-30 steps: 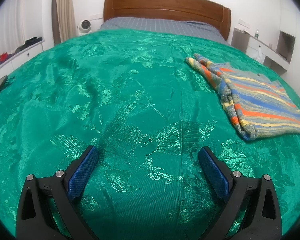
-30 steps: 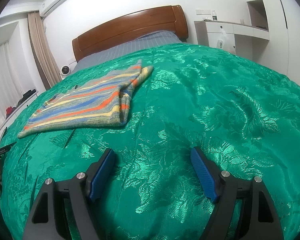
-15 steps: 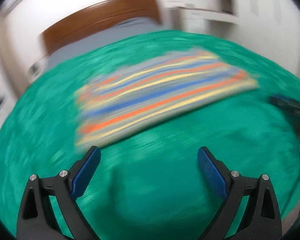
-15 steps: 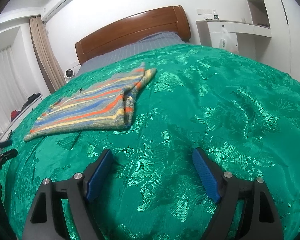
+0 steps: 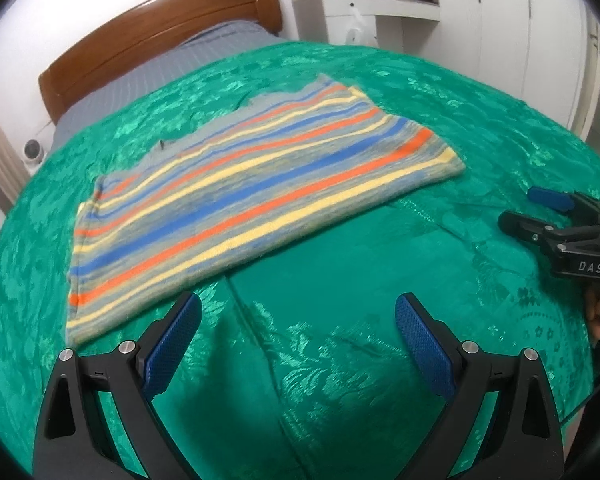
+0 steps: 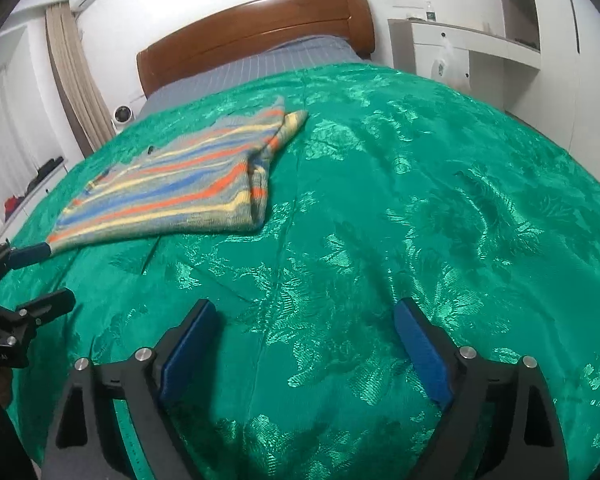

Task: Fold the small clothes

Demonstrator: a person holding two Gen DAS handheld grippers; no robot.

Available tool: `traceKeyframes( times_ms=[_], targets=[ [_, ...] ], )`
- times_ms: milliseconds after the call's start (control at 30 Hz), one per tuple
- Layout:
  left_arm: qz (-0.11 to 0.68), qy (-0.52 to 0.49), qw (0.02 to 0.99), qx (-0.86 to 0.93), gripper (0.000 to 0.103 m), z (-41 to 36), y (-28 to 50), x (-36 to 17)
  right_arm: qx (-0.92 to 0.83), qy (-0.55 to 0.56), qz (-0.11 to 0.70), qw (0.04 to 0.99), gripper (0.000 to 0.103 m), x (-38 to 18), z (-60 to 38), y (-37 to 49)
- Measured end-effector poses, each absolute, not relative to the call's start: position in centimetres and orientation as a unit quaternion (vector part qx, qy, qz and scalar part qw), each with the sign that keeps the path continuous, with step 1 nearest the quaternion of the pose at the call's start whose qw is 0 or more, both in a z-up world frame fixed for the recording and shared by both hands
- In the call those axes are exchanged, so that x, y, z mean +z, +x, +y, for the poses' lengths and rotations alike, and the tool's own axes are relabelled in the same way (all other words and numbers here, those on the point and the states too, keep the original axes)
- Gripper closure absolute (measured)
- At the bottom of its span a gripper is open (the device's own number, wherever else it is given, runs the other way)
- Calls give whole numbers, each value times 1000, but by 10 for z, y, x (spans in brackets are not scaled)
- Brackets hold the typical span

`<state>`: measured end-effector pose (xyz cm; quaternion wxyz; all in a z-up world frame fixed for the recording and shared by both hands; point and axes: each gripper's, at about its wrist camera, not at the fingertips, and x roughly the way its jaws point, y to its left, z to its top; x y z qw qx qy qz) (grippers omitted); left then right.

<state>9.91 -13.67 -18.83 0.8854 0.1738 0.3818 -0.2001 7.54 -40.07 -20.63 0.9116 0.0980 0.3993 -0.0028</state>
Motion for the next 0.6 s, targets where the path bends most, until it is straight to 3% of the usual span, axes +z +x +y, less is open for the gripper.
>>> traceKeyframes(
  times_ms=[600],
  targets=[
    [381,184,882,-209,5,-151,98,-192,-3,88,398,913,9,-208,-398,75]
  ],
)
